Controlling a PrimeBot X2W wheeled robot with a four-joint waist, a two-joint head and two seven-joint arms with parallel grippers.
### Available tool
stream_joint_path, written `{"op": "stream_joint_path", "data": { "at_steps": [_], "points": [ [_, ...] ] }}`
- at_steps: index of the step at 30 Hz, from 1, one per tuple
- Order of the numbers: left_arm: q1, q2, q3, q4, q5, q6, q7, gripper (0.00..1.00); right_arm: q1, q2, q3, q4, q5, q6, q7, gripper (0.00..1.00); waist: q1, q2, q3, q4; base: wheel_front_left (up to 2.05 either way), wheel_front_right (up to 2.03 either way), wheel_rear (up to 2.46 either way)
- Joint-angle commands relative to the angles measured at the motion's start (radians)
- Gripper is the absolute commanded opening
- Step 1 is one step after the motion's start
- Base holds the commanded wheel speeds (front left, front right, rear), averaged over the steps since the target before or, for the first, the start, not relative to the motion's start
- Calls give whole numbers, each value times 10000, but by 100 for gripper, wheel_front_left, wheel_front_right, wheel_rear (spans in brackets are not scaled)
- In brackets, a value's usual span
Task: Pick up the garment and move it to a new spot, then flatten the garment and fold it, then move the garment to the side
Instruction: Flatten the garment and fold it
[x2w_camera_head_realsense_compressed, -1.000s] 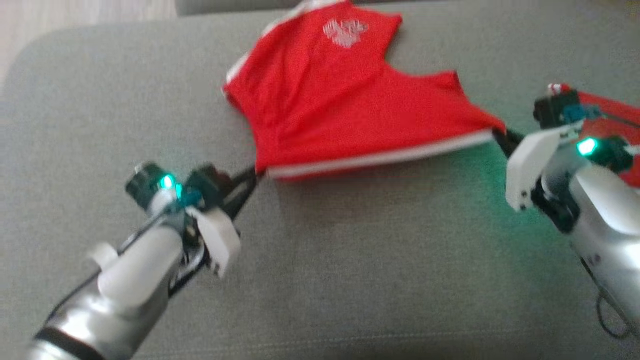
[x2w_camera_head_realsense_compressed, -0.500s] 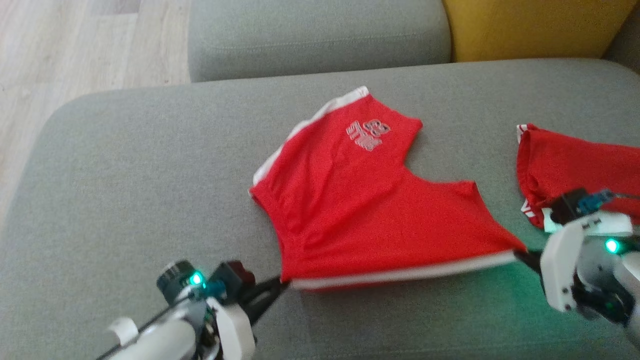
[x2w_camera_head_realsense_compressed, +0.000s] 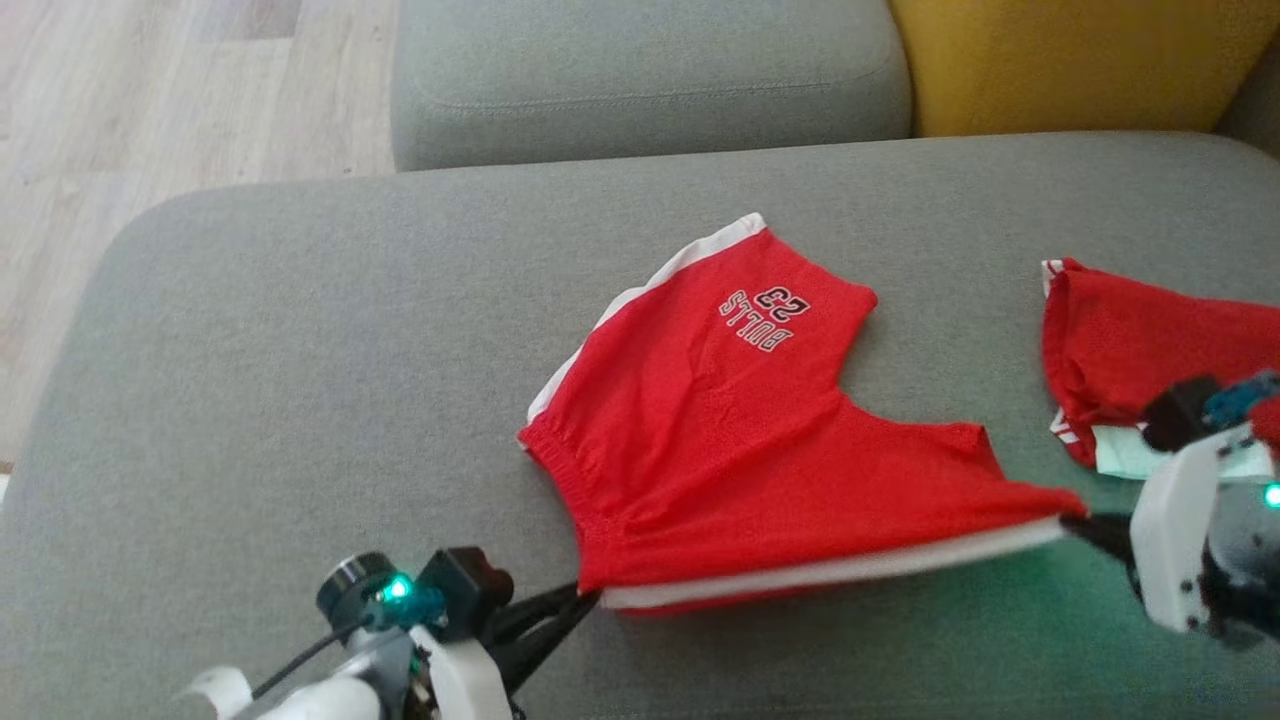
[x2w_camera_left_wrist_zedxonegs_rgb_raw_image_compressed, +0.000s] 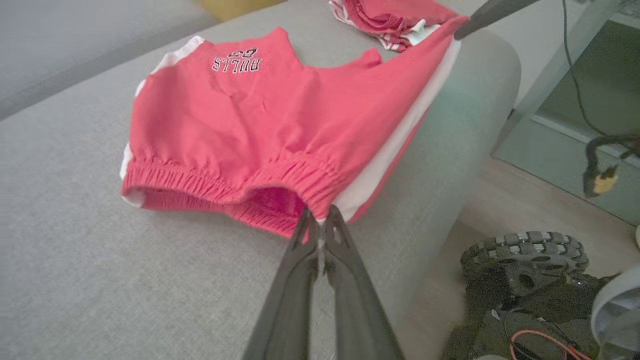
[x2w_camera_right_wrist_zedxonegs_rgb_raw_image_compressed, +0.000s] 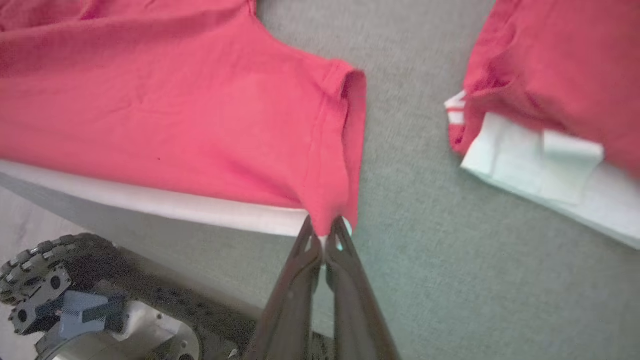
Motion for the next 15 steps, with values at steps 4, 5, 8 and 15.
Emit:
{"op": "stream_joint_path", "data": {
  "at_steps": [4,5,8,15],
  "points": [
    [-929,283,755,-474,-113,189,-118,0,-540,-79,-872,-434,-558,63,49,0,1,-1,206,230,0,0,0],
    [-1016,286,824,-515,-122,217,-128,0,-659,38,-1094,-468,-617,63,96,0,1,-1,298,285,0,0,0],
    [-1322,272,1002,-601,-92,244,-208,0,-1106,374,-1713,-498,-806,63,264,0,1,-1,613,500,0,0,0],
    [-2106,-125,1492,-115,-350,150,-567,0,-2665,884,-2282,-432,-1836,63,764,0,1,-1,1694,1124,0,0,0]
  ]
}}
